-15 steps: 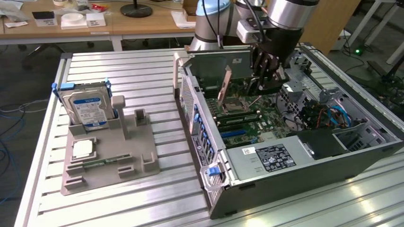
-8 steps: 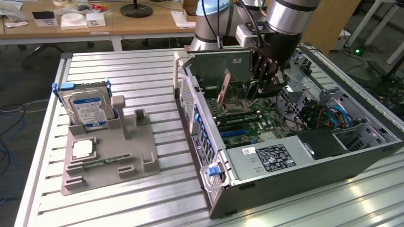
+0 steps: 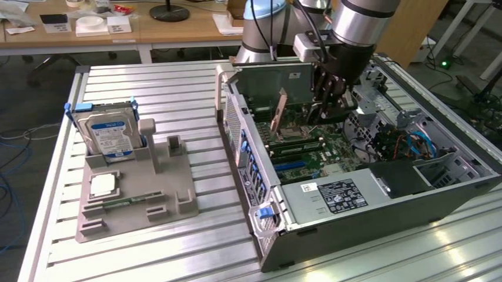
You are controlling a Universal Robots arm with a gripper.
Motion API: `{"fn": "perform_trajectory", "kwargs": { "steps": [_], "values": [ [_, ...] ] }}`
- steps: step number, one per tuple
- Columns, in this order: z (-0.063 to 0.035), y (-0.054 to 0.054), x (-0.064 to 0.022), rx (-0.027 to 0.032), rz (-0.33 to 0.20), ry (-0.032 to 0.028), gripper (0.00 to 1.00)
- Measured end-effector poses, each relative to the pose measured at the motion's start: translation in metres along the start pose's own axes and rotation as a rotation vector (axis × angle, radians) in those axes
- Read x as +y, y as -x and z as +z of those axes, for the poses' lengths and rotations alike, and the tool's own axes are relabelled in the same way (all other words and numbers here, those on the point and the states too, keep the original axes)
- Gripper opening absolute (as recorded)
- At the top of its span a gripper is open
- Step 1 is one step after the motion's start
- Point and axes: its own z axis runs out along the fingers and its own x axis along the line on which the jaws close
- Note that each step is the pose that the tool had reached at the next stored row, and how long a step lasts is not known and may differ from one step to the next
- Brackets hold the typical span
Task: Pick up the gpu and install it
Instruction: 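Insert the gpu into the slot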
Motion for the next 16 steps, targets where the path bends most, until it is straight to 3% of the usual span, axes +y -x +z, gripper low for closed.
{"fn": "perform_trajectory", "kwargs": {
  "steps": [16],
  "values": [
    [0.0198, -0.002, 0.0089, 0.0, 0.001, -0.0001, 0.28]
  ]
}}
